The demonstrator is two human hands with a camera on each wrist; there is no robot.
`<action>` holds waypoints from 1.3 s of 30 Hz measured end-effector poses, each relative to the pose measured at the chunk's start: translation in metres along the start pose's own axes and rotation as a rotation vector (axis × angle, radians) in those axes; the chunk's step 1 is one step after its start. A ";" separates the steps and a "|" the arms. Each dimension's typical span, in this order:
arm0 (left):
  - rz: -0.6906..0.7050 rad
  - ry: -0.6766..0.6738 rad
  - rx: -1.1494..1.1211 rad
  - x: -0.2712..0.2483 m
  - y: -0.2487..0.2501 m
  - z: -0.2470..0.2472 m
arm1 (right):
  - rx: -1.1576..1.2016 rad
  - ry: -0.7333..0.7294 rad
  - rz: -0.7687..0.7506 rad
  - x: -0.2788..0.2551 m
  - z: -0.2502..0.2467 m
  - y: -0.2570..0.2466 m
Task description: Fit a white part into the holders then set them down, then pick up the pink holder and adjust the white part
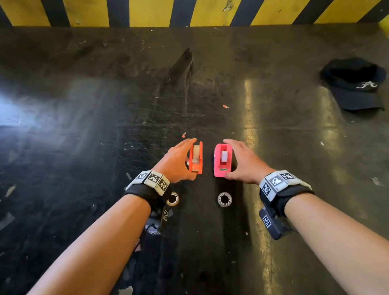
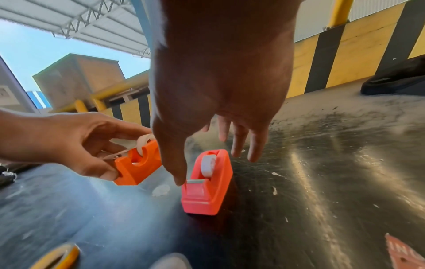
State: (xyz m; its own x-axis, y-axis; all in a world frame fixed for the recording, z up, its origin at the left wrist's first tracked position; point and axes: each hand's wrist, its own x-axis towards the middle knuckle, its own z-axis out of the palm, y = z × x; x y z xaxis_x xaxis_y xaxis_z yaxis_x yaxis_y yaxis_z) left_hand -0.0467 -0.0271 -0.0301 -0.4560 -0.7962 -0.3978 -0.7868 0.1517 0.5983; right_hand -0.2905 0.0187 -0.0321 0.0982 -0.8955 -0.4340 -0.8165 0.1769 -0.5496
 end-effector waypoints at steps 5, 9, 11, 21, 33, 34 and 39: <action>-0.047 -0.028 0.040 0.022 -0.011 0.013 | -0.115 -0.045 0.020 0.018 0.011 0.009; -0.047 -0.016 0.086 0.029 -0.019 0.024 | -0.207 -0.025 0.042 0.027 0.018 0.013; -0.044 0.009 0.081 0.027 -0.024 0.029 | -0.228 -0.013 0.044 0.029 0.021 0.015; 0.022 0.106 -0.071 0.013 -0.013 0.018 | -0.085 0.060 -0.016 0.014 0.016 0.005; 0.215 0.155 0.213 -0.027 0.049 -0.005 | -0.124 0.142 -0.172 -0.033 0.016 -0.032; 0.214 0.154 0.219 -0.029 0.050 -0.005 | -0.130 0.141 -0.172 -0.036 0.017 -0.033; 0.235 0.150 0.152 -0.038 0.048 -0.006 | -0.146 0.114 -0.132 -0.041 0.021 -0.035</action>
State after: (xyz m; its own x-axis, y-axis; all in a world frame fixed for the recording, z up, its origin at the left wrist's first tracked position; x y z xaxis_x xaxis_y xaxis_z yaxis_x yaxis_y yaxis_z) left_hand -0.0650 0.0071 0.0179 -0.5751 -0.8047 -0.1475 -0.7256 0.4184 0.5464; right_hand -0.2545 0.0578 -0.0099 0.1512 -0.9489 -0.2770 -0.8751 0.0018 -0.4839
